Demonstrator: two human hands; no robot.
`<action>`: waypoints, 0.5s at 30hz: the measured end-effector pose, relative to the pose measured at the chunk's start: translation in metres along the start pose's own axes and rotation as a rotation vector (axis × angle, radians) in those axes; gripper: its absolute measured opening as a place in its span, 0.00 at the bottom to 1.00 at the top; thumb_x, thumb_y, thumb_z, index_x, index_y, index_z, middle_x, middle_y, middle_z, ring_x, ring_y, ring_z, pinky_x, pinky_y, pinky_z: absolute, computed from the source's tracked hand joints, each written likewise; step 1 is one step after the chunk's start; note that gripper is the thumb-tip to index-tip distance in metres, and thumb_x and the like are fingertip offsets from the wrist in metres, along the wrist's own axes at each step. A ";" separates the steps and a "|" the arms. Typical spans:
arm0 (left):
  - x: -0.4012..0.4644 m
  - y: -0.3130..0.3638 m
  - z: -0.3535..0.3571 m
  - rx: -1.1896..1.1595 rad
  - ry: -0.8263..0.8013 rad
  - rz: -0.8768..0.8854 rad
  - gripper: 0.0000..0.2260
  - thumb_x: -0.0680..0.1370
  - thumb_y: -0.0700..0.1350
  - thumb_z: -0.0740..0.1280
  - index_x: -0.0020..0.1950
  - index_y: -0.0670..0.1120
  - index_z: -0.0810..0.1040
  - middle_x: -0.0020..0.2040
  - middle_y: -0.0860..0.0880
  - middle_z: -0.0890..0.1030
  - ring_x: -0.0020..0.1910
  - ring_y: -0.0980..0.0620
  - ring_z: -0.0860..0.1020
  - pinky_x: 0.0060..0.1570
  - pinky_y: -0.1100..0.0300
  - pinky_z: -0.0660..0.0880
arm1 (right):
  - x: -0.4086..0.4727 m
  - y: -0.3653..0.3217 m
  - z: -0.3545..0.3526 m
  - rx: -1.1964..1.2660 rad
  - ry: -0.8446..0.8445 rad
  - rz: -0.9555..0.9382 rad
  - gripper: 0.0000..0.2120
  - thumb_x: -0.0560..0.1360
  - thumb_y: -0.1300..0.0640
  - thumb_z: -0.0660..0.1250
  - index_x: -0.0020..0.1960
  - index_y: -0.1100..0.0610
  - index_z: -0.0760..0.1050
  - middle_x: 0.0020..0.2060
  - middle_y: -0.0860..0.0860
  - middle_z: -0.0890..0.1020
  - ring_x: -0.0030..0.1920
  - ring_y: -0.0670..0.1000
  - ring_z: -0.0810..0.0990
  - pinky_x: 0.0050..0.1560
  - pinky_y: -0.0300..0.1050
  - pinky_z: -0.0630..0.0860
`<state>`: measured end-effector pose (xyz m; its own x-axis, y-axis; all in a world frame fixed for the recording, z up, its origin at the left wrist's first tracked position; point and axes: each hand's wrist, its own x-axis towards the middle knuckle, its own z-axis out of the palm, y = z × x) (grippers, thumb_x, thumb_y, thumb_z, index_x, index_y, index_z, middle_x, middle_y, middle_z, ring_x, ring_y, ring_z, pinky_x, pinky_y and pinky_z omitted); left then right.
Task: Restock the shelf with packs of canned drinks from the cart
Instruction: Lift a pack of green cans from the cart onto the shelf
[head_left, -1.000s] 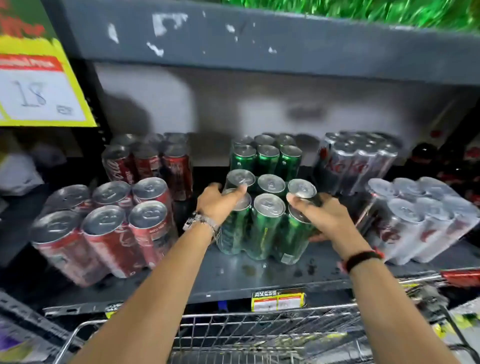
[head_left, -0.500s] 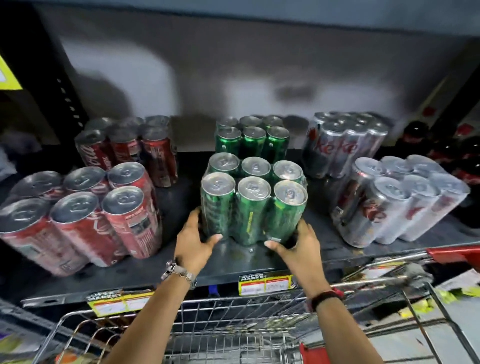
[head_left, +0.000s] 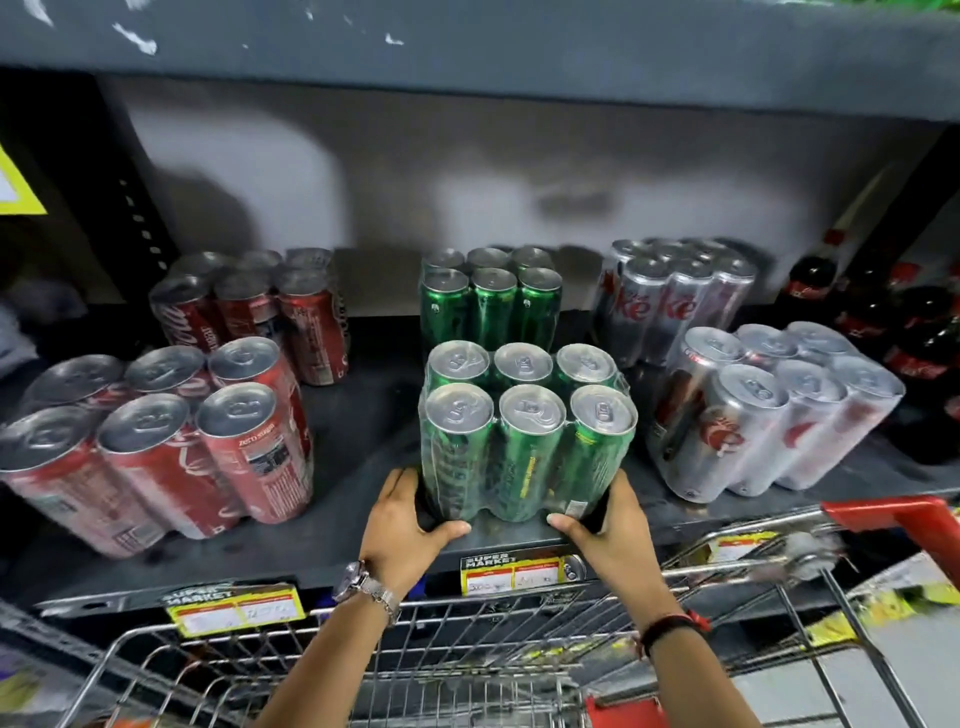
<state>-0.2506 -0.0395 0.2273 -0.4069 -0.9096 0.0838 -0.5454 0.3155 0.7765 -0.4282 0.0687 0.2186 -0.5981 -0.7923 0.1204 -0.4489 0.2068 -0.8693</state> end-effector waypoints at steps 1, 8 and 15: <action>0.000 0.000 0.000 -0.003 0.018 -0.005 0.24 0.61 0.44 0.77 0.52 0.39 0.73 0.49 0.46 0.74 0.52 0.46 0.75 0.43 0.63 0.66 | 0.000 -0.001 0.001 0.002 0.008 -0.018 0.28 0.63 0.64 0.75 0.59 0.57 0.67 0.51 0.50 0.75 0.54 0.47 0.72 0.45 0.22 0.66; 0.000 -0.003 0.000 -0.031 0.058 -0.004 0.24 0.59 0.44 0.78 0.50 0.41 0.74 0.44 0.52 0.73 0.44 0.53 0.73 0.43 0.62 0.68 | 0.000 -0.002 0.001 0.002 0.010 -0.028 0.27 0.64 0.64 0.74 0.60 0.59 0.68 0.50 0.48 0.75 0.53 0.47 0.72 0.48 0.32 0.64; 0.001 -0.004 0.001 -0.047 0.057 -0.008 0.25 0.59 0.44 0.78 0.52 0.40 0.73 0.49 0.47 0.77 0.49 0.47 0.76 0.45 0.62 0.69 | 0.000 -0.006 0.001 0.015 -0.011 0.038 0.28 0.66 0.64 0.73 0.62 0.58 0.66 0.51 0.49 0.75 0.55 0.48 0.71 0.51 0.35 0.64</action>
<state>-0.2493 -0.0413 0.2240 -0.3596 -0.9264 0.1114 -0.5128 0.2960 0.8058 -0.4249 0.0673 0.2234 -0.6067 -0.7907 0.0821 -0.4159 0.2277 -0.8805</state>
